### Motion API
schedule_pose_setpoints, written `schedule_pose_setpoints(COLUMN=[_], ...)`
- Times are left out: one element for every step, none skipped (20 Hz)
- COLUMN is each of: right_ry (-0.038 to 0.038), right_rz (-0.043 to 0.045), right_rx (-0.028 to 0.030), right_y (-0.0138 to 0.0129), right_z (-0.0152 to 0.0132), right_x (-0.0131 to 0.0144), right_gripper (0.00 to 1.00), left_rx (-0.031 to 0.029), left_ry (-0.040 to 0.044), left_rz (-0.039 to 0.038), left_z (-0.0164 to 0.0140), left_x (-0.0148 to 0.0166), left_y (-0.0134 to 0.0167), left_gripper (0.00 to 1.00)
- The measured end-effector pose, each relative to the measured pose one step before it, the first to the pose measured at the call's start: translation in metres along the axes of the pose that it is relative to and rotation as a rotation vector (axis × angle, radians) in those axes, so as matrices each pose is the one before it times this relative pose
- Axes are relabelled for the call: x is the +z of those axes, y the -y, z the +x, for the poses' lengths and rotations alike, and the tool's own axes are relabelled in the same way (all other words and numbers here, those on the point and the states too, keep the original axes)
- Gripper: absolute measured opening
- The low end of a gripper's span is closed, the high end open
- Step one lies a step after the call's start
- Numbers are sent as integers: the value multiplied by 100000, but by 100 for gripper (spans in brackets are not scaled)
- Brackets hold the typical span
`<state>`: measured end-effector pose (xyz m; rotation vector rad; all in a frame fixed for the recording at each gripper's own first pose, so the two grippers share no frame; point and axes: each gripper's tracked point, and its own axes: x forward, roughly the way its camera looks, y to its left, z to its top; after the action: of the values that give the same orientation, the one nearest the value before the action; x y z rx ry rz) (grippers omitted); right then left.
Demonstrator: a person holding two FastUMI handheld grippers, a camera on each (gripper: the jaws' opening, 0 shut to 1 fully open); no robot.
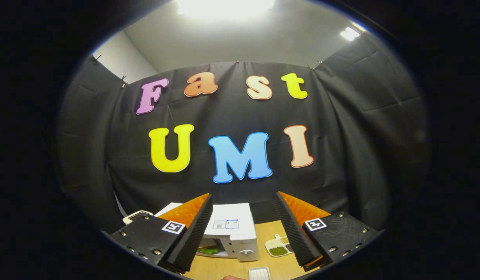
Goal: Open the microwave oven with the left hand, put the food in, and close the microwave oven.
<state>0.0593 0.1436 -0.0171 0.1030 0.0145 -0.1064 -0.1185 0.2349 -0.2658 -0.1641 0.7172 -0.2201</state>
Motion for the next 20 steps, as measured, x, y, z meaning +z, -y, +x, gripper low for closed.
schedule_pose_setpoints(right_ry=[-304,-45,108,168,607,587,383,0,-179,-395,-582,-855,-1049,-583,-525,-452,-589,-361,-108,91], right_rz=[593,16,-934,-1035,-278,73,-169,-131,126,395,596,626,643,269,-93,87,70,-92,-370,-223], right_rx=[-356,-441,-908,-925,-172,-198,-504,-641,-515,-537,-710,-700,-608,-557,-1430,-780,-262,-25,-125,1], right_y=[656,673,717,746,462,478,444,687,720,588,624,676,594,592,801,659,433,399,434,413], right_z=[182,59,69,270,349,118,88,-13,-158,2,162,36,41,181,343,143,151,56,81,261], right_x=[-77,76,-79,87,218,268,56,39,-197,-115,-140,-202,-248,-206,-202,-122,-171,-108,-236,59], right_gripper=[96,96,96,96,96,96,96,96,96,96,96,96,96,96,96,96,96,96,96,96], left_rx=[-348,-819,-780,-583,-814,-1073,-1112,-430,-345,-1198,-1369,-791,-920,-507,-588,-425,-208,-528,-375,-305], left_ry=[-210,-244,-311,-422,-559,-169,-452,-195,44,-21,-329,112,18,221,-76,-90,-142,231,420,180], left_rz=[-498,-233,184,648,913,1273,1305,1261,971,260,-153,-96,21,114,-70,-103,-188,-143,-102,-202], left_z=[534,530,731,769,572,499,624,683,665,680,663,815,829,780,767,831,721,727,720,711], left_x=[218,226,87,54,26,326,227,275,308,364,264,400,347,399,201,394,349,267,302,239], left_y=[728,814,735,645,816,686,761,529,394,611,707,462,483,421,438,450,301,482,338,427], left_gripper=[7,7,7,7,7,7,7,7,9,7,7,7,7,7,9,7,7,7,7,7])
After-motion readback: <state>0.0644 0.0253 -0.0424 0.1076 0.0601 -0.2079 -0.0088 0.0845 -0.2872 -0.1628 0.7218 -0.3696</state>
